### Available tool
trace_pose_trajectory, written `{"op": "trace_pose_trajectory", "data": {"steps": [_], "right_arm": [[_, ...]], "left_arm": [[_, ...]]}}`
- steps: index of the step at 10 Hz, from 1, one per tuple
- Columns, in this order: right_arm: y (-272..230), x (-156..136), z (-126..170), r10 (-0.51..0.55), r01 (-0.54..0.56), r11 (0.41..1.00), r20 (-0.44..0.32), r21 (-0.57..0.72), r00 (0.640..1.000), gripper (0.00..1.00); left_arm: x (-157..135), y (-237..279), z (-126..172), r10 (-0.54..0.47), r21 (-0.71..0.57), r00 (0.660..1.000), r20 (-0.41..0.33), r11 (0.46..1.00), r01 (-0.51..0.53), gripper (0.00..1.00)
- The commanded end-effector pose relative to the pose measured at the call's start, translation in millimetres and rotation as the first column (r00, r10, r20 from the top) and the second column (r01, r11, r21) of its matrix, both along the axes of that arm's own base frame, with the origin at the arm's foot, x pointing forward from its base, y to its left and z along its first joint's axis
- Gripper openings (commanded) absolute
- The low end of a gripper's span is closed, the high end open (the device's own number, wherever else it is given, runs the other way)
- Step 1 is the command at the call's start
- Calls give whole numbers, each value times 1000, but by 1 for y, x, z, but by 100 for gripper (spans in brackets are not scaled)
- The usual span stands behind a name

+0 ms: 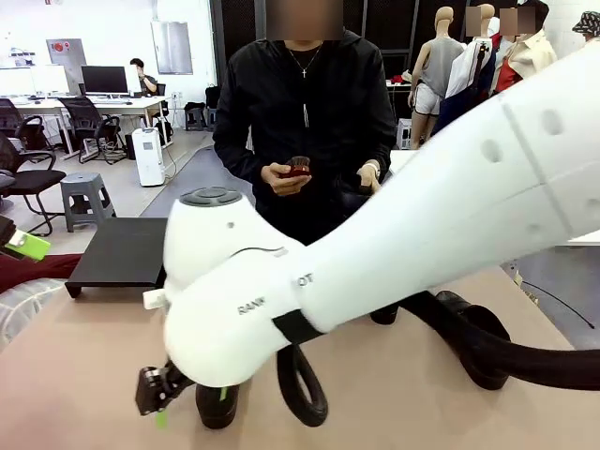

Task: Organize the shoes by placing them on the stand.
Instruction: Pick up one Shoe and place it in the middle of the table.

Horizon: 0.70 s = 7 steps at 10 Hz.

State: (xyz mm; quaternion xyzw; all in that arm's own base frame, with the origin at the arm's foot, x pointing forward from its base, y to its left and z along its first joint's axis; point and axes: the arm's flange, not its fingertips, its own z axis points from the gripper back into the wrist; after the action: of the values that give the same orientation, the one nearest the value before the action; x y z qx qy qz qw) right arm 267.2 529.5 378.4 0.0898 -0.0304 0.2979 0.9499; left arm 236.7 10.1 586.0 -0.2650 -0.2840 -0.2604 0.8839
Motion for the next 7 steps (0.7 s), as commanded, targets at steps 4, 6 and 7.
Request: {"op": "trace_pose_trajectory", "data": {"steps": [4, 6, 7], "right_arm": [[-167, 37, 66, -486, 482, 867, -2, 129, 874, 100], [-283, 38, 107, -526, 563, 798, -210, 214, 824, 100], [-334, 42, 121, -550, 621, 749, -305, 231, 777, 100]], "left_arm": [[2, 1, 0, -20, -15, 1000, 8, 1000, 20, 100], [2, 1, 0, -20, -15, 1000, 8, 1000, 20, 100], [2, 1, 0, -20, -15, 1000, 8, 1000, 20, 100]]}}
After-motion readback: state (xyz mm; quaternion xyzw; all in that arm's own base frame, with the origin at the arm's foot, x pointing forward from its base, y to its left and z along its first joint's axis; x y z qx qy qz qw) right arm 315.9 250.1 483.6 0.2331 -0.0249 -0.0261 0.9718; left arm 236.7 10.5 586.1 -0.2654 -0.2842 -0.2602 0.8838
